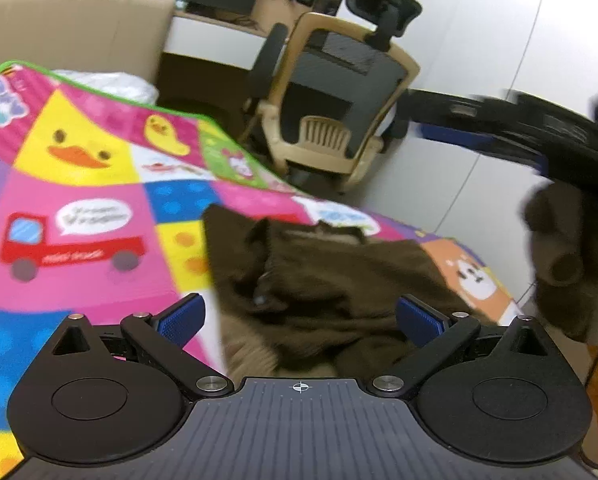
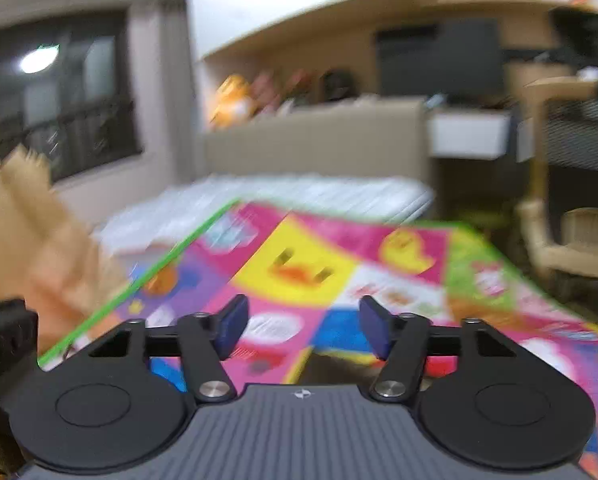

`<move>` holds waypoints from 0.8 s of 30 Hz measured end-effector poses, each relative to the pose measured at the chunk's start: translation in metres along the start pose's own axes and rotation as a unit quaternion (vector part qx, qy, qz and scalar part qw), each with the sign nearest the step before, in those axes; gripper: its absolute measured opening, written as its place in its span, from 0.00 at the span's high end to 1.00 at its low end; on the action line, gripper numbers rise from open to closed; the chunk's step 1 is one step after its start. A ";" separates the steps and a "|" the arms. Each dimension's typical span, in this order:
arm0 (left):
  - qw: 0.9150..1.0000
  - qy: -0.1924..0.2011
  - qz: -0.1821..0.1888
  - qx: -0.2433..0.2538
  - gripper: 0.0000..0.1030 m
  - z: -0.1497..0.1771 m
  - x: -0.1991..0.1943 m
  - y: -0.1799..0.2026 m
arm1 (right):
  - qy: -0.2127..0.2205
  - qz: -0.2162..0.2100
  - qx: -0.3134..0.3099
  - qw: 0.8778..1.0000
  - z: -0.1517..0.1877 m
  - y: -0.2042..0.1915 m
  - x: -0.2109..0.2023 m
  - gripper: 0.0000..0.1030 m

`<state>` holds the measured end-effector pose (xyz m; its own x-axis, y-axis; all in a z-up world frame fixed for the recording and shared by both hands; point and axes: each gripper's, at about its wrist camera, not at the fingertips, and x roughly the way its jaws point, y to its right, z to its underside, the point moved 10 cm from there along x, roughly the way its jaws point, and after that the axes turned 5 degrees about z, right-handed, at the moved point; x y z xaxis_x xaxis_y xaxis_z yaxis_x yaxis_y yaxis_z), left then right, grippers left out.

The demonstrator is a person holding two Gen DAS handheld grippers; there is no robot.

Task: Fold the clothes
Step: 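Fold the sleeve with the right gripper across the garment body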

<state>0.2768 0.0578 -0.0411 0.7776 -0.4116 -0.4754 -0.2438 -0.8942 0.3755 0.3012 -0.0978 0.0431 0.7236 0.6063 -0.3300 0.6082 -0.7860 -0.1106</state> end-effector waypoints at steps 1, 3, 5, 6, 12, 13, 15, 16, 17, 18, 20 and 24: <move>1.000 0.001 -0.002 -0.004 0.00 -0.003 0.006 0.001 | 0.006 0.018 0.006 1.000 0.002 0.016 -0.013 0.26; 1.000 -0.002 -0.018 -0.019 0.00 -0.007 0.023 -0.004 | 0.014 0.054 0.018 0.998 0.010 0.046 -0.039 0.24; 0.999 -0.011 -0.038 -0.038 0.00 -0.009 0.041 -0.012 | 0.005 0.087 0.030 0.996 0.030 0.071 -0.058 0.23; 0.998 -0.018 -0.047 -0.043 0.00 -0.009 0.050 -0.016 | -0.002 0.100 0.036 0.994 0.043 0.082 -0.066 0.23; 0.997 -0.034 -0.073 -0.010 0.68 -0.022 0.081 -0.011 | -0.034 0.146 0.069 0.986 0.095 0.132 -0.088 0.23; 0.997 -0.030 -0.073 0.008 0.76 -0.029 0.082 -0.005 | -0.034 0.151 0.076 0.985 0.099 0.139 -0.089 0.23; 0.996 -0.021 -0.072 0.044 0.80 -0.044 0.084 0.008 | -0.030 0.159 0.086 0.983 0.100 0.148 -0.091 0.23; 0.995 -0.017 -0.072 0.060 0.80 -0.049 0.083 0.013 | -0.026 0.162 0.088 0.982 0.098 0.150 -0.090 0.23; 0.994 -0.011 -0.074 0.075 0.80 -0.047 0.078 0.013 | -0.022 0.163 0.089 0.982 0.097 0.152 -0.090 0.23; 0.993 -0.005 -0.075 0.089 0.80 -0.045 0.073 0.013 | -0.018 0.164 0.088 0.982 0.096 0.153 -0.090 0.23; 0.990 0.007 -0.077 0.118 0.80 -0.041 0.062 0.014 | -0.013 0.168 0.080 0.982 0.092 0.151 -0.084 0.23; 0.980 0.031 -0.082 0.176 0.58 -0.033 0.040 0.016 | -0.020 0.175 0.053 0.983 0.094 0.144 -0.074 0.23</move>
